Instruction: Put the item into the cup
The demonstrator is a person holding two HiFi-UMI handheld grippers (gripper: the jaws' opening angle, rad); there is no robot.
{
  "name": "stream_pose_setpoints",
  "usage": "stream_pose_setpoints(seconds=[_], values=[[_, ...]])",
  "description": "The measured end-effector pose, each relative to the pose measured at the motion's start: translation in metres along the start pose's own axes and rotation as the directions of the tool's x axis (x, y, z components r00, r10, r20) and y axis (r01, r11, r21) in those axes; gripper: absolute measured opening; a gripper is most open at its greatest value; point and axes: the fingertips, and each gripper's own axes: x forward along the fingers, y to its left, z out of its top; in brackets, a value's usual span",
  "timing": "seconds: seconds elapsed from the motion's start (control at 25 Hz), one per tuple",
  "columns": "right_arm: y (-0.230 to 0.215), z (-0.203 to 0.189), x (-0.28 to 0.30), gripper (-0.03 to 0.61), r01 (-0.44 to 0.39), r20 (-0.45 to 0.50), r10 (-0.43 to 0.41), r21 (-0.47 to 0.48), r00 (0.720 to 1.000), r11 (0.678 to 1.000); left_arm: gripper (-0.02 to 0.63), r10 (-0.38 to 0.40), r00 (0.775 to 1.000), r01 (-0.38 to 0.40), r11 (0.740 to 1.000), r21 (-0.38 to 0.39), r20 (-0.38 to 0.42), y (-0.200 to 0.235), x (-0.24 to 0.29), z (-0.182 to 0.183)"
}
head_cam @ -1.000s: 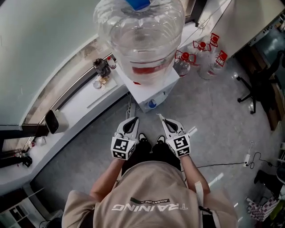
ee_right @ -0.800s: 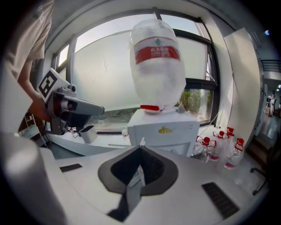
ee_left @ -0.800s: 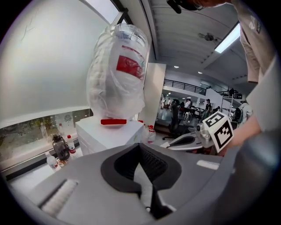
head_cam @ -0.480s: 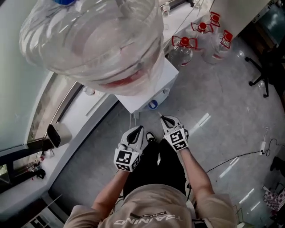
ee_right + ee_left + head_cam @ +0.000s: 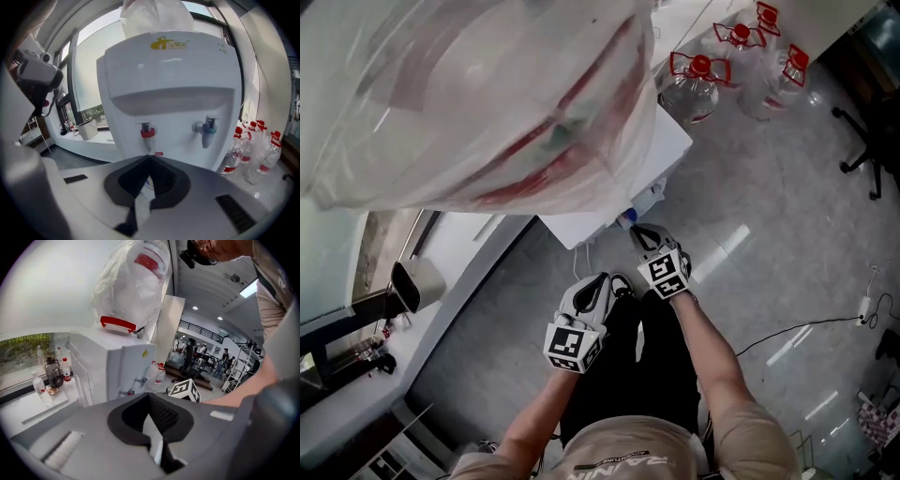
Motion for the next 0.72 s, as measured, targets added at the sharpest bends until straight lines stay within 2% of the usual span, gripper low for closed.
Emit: stream_pose_setpoints(seconds=[0.32,0.72], values=[[-0.004,-0.025,0.041,0.011,-0.004,-0.026,0.005,0.010,1.000,1.000,0.008,0.006,1.000,-0.006,1.000,-0.020,-0.017,0.017,0.015,-0.026],[-0.016,-0.052,0.062,0.011,0.037,-0.040,-0.034,0.089,0.999,0.995,0.008,0.008,0.999,-0.009,1.000,-0.026,-0.037,0.019,0.016,-0.036]])
